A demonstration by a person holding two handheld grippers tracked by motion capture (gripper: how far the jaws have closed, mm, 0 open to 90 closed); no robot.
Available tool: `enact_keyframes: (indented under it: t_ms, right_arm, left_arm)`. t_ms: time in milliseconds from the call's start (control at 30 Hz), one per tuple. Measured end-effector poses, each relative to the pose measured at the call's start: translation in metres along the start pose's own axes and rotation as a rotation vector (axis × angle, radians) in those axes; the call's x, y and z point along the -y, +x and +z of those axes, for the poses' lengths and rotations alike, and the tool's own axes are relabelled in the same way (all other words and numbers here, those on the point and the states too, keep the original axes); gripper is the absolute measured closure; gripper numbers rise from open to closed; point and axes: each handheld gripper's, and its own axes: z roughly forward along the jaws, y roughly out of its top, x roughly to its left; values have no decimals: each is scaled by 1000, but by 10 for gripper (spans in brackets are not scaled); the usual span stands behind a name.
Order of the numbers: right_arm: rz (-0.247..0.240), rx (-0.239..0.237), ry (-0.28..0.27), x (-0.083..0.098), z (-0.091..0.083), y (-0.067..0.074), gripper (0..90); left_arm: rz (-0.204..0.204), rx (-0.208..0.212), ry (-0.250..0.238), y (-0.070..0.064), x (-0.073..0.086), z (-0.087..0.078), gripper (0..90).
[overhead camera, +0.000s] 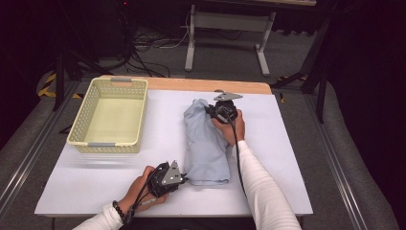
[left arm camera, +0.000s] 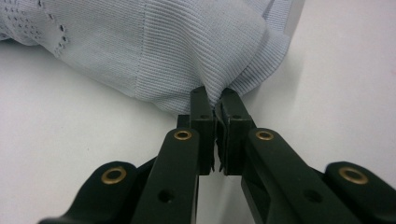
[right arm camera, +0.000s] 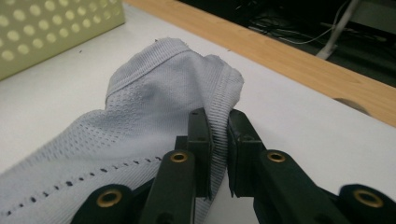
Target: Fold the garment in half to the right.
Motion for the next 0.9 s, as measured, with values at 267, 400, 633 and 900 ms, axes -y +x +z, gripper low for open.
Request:
enact_keyframes:
  t_ms: [267, 400, 633, 900]
  right_arm:
    - [67, 46, 22, 18, -4, -16, 799]
    - [92, 69, 39, 26, 0, -19, 557]
    - [68, 60, -65, 21, -31, -20, 690]
    - [-70, -10, -94, 38, -77, 0, 845]
  left_arm:
    - [8, -9, -1, -2, 0, 0, 861]
    - [13, -11, -1, -3, -1, 0, 860]
    - [16, -11, 1, -3, 0, -1, 860]
    - [12, -13, -1, -3, 0, 0, 860]
